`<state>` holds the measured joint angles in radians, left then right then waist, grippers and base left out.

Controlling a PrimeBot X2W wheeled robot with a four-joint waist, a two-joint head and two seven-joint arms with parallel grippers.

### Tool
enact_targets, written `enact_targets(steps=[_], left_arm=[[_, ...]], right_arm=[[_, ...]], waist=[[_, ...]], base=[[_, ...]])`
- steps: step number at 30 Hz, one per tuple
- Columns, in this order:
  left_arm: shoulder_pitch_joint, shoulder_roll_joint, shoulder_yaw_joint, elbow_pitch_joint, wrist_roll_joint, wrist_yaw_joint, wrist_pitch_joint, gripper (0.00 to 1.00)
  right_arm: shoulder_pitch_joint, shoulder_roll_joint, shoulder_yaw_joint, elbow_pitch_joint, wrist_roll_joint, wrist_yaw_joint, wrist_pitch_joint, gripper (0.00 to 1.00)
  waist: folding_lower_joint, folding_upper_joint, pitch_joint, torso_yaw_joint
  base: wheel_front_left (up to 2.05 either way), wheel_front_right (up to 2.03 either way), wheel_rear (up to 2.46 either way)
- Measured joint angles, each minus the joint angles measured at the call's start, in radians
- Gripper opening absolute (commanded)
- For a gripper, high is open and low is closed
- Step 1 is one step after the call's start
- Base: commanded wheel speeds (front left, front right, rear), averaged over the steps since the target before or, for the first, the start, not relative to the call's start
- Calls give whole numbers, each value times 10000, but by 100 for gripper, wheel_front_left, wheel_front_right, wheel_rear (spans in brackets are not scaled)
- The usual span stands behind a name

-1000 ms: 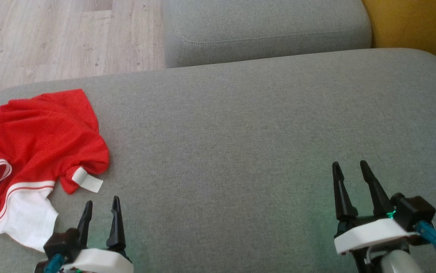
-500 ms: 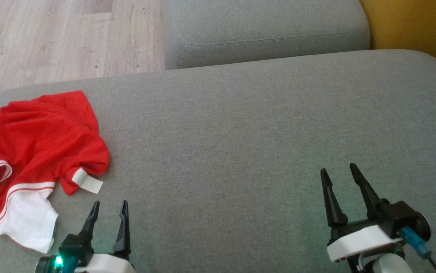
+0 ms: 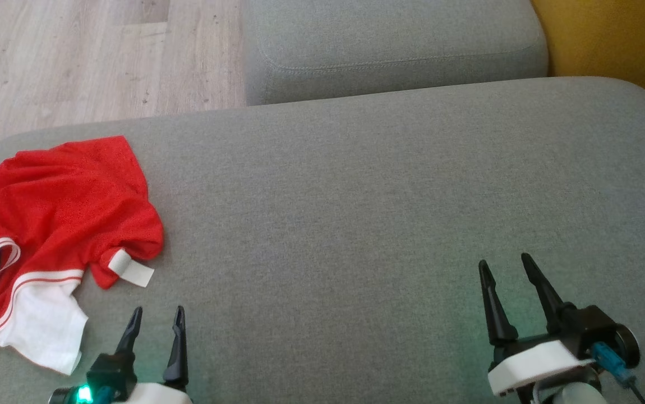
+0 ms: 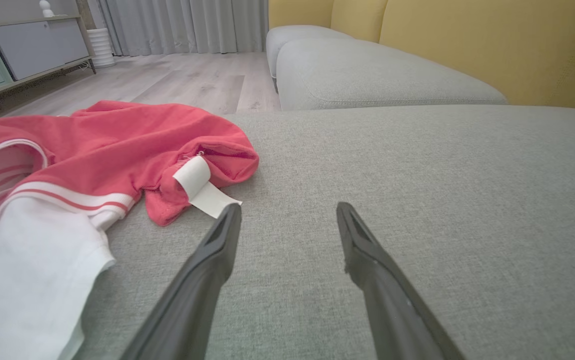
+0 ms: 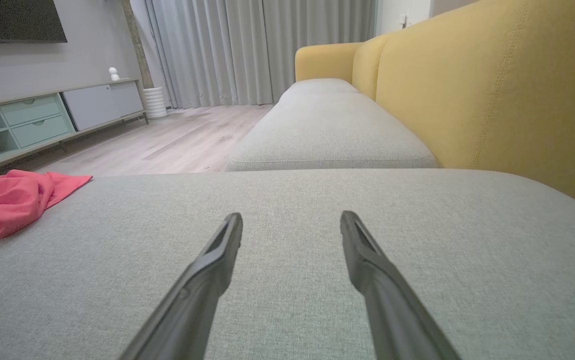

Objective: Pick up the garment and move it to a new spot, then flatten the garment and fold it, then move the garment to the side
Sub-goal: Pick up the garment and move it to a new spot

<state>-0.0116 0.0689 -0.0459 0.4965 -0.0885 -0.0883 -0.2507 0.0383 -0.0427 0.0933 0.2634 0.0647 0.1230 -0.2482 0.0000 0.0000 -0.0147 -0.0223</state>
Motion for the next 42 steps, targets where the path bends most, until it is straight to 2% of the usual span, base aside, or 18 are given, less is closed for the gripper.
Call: enact_targets(steps=[10,18,23,35,39,42], left_arm=[[-3,-15,125,10,2,-4,0,100],[-19,-38,117,-8,4,-12,0,100],[-15,-59,113,-31,2,-8,0,100],[376,-31,201,-138,0,-10,0,100],[497,6,288,-213,-71,-15,0,100],[467,4,297,-314,-313,-155,0,100]], right_arm=[[145,0,-73,240,59,0,2,100],[186,0,-90,240,123,0,0,100],[336,0,29,238,209,0,0,100],[352,-2,462,307,322,0,0,100],[334,0,616,316,324,0,0,100],[323,0,667,309,318,0,0,100]], waist=[[0,0,36,65],[0,0,-17,607],[0,0,-102,1391],[0,0,-314,3759],[-1,0,-299,4201],[-1,0,-127,4218]], base=[[0,0,0],[0,0,0],[0,0,0],[0,0,0],[0,0,0],[0,0,0]])
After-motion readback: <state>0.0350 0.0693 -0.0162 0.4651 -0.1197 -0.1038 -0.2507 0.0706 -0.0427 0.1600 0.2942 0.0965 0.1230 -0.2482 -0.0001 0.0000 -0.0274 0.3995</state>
